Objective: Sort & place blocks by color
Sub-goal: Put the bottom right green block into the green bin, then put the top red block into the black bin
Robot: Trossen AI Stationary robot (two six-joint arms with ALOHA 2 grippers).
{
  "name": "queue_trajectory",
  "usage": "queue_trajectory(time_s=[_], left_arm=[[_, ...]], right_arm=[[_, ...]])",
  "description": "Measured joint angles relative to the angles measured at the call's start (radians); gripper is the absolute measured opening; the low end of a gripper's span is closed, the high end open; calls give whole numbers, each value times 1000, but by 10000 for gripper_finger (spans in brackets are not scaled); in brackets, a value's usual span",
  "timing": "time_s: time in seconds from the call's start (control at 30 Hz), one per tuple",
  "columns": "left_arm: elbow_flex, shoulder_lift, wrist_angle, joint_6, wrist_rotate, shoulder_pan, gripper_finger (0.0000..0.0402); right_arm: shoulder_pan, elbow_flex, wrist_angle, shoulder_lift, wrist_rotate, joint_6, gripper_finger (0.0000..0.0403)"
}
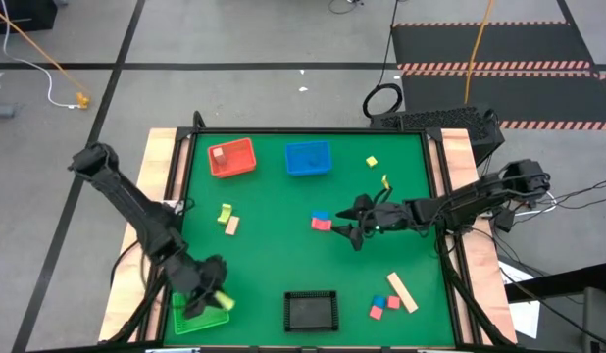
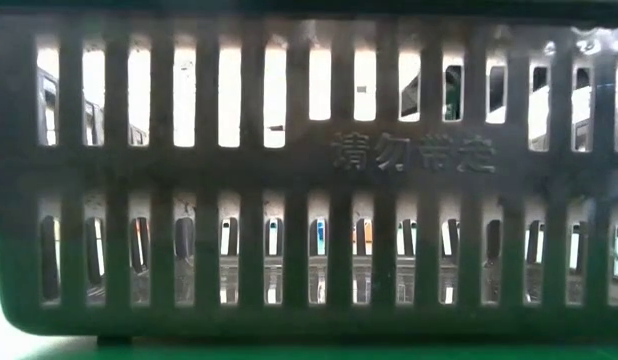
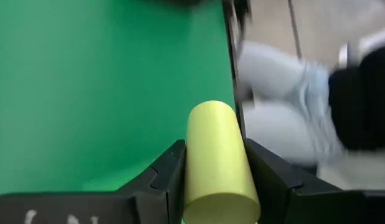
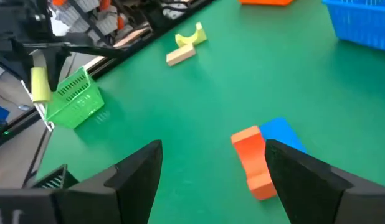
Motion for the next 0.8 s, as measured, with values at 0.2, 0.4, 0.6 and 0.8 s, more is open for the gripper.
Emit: queue_trajectory(time_s=[0.2, 0.4, 0.6, 0.8], left_arm=[[0, 0, -53, -205, 26, -152, 130], [0, 1, -157, -405, -88, -208, 133], [0, 1, -166, -501, -90, -215, 234], [0, 1, -161, -468, -90, -223, 288]], right_arm=[[12, -36, 75, 0, 1, -81, 272], [12, -51, 92, 0, 0, -63, 272], [12, -54, 97, 0, 0, -46, 272], [12, -54, 121, 0, 12, -69, 272]])
